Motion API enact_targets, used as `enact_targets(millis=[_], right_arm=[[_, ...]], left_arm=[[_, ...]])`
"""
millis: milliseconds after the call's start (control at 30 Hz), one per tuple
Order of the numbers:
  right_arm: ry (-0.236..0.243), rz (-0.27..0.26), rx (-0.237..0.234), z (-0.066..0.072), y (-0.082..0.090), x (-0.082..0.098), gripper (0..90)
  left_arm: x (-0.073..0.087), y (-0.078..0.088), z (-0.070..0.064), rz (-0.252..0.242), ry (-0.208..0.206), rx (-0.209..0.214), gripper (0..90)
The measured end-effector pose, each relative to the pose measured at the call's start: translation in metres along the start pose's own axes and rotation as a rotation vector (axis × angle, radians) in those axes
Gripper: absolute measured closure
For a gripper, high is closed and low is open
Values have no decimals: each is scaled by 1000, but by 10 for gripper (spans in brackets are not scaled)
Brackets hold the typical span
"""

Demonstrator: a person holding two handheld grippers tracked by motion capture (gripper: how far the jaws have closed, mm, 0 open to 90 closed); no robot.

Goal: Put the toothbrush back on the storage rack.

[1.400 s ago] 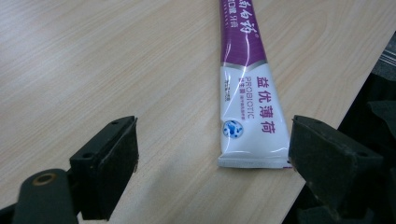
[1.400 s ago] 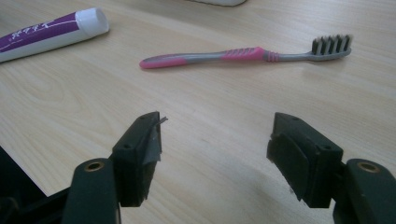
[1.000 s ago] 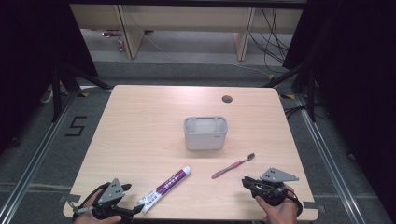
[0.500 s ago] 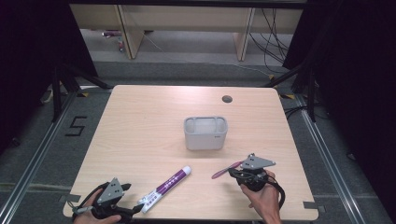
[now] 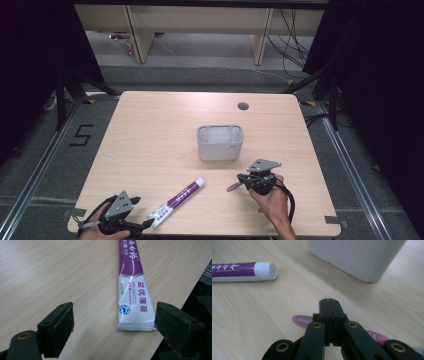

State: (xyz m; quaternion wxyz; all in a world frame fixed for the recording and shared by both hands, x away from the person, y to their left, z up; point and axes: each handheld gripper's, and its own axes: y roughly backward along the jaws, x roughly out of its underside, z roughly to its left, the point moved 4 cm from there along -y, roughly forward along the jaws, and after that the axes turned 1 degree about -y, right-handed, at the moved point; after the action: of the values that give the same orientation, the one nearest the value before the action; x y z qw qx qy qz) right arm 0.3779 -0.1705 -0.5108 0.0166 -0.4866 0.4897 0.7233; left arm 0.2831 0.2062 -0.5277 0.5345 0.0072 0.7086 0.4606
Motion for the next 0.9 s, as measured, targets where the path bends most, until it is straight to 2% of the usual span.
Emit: enact_targets(millis=[67,100,133,167,300,333,367,400,433,467,533,567,633,700,833,867,900], right_arm=[[-22,21,-6,4,-8,-2,900],[-22,21,-6,4,-8,-2,900],[10,27,-9,2,-10,-3,900],[15,47,-16,3,-14,-4,900],[-1,49,-16,7,-21,-5,900],[7,65,-20,7,-21,-5,900],[42,46,-22,7,-27,-6,900],[42,46,-22,7,-27,-6,900],[27,76,-31,8,-25,-6,900],[42,60,-26,8,-29,-5,900],[42,65,-27,8,-30,-5,900],[25,93,-38,9,-29,-4,900],[38,93,-28,8,-29,-3,900],[36,103,-37,8,-29,-1,900],[30,90,-27,9,-29,0,900],[42,108,-33,9,-27,1,900],[42,108,-33,9,-27,1,900]], left_arm=[[0,0,0,-4,6,5,156],[0,0,0,-4,6,5,156],[0,0,0,-4,8,4,156],[0,0,-1,-4,12,4,156],[0,1,-1,-2,3,4,156],[0,1,-1,-3,4,5,156],[0,1,-1,-2,2,5,156],[0,1,-1,-3,2,6,156],[0,1,0,0,0,0,156],[0,1,0,-1,2,1,156],[0,1,0,-2,3,1,156],[0,1,0,-1,2,1,157],[0,2,1,6,-7,-2,156],[-1,1,-2,-11,13,5,156],[-1,1,-2,-13,16,4,156],[0,2,0,0,2,-4,156],[-1,1,-2,-13,16,4,156]])
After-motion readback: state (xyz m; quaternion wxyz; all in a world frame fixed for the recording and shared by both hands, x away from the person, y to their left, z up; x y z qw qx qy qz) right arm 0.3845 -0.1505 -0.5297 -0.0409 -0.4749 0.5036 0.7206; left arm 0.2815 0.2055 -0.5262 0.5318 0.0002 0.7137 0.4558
